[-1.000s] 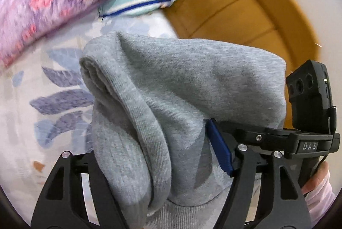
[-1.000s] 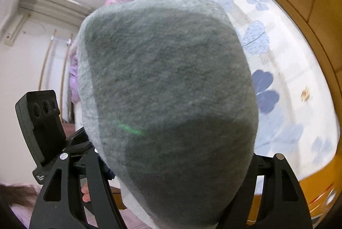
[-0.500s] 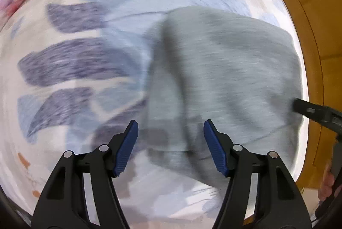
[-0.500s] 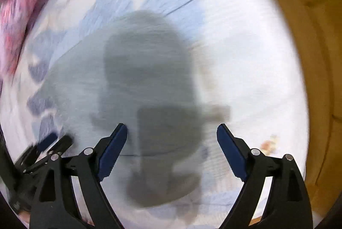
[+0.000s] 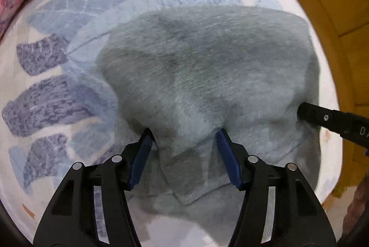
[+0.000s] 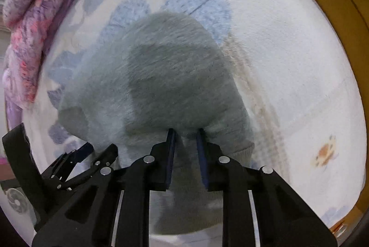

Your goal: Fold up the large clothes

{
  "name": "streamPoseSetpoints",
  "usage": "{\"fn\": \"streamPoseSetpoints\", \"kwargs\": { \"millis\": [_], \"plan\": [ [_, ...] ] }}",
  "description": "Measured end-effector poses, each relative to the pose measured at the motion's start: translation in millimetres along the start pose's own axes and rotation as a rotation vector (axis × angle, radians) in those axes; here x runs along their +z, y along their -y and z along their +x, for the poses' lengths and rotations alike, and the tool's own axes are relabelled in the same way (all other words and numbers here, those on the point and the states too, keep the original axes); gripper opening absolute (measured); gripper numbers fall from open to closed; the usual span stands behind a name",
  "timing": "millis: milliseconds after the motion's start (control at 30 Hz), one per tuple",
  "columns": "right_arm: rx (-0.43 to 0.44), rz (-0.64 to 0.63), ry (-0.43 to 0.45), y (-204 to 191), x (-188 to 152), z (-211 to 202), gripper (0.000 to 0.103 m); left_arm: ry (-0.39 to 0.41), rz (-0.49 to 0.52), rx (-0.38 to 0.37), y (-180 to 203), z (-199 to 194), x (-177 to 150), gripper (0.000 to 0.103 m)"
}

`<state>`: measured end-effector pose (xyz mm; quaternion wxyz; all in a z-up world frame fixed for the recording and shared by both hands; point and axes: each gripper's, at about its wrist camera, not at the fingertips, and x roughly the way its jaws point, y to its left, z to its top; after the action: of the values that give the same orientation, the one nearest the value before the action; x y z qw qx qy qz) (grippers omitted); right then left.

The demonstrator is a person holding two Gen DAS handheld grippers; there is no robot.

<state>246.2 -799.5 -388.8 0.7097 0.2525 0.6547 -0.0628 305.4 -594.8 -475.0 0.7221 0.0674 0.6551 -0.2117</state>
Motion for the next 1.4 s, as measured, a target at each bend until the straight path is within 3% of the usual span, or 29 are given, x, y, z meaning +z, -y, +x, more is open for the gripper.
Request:
{"fn": "streamPoseSetpoints", "kwargs": {
  "millis": [33,100,167,300,400,467,667,867,933,1000,1100,1267,1400],
  "plan": [
    [0.007,0.008,-0.007,-0.2,-4.4,-3.7,0.022,-0.013,0.035,0.048,-2.6,-7.1,-1.5,0.071],
    [0.015,0.025,0.005,-5.9,-21.9,-21.1,0.036,-0.017,0.079,0.092,-6.7,-21.9,-6.5,0.072],
    [0.021,0.043,0.02,-18.7,-34.1,-33.3,0.079,-0.008,0.075,0.081,-16.7,-43.8,-12.6,0.078],
    [0.038,0.063,0.031,-51.7,-58.5,-59.0,0.086,0.046,0.099,0.061,-24.2,-96.8,-30.7,0.084],
    [-0.031,0.048,0.087,-87.8,-88.7,-85.2,0.094,0.084,0.123,-0.002,-33.9,-145.2,-46.5,0.088],
    [-0.082,0.051,0.142,-114.6,-108.1,-101.7,0.095,0.113,0.144,0.004,-28.7,-176.9,-62.7,0.088],
    [-0.116,0.1,0.276,-202.5,-196.9,-151.3,0.095,0.211,0.183,0.024,-75.2,-284.9,-128.9,0.088],
    [-0.114,0.149,0.41,-286.8,-306.0,-193.9,0.095,0.3,0.232,0.014,-143.1,-382.9,-217.6,0.088],
    [-0.126,0.138,0.429,-322.0,-344.7,-205.3,0.095,0.332,0.247,0.03,-168.2,-420.4,-254.0,0.089],
    [-0.142,0.115,0.458,-349.9,-371.7,-215.4,0.095,0.369,0.285,-0.005,-186.8,-453.0,-285.2,0.09],
    [-0.17,0.107,0.544,-394.3,-421.8,-240.3,0.095,0.434,0.326,0.002,-210.2,-499.9,-329.5,0.093],
    [-0.184,0.115,0.652,-440.0,-478.1,-278.9,0.095,0.506,0.35,-0.02,-239.9,-555.1,-386.8,0.093],
    [-0.209,0.126,0.721,-457.2,-502.9,-296.0,0.095,0.548,0.339,-0.027,-255.7,-578.2,-417.3,0.093]
  ]
}}
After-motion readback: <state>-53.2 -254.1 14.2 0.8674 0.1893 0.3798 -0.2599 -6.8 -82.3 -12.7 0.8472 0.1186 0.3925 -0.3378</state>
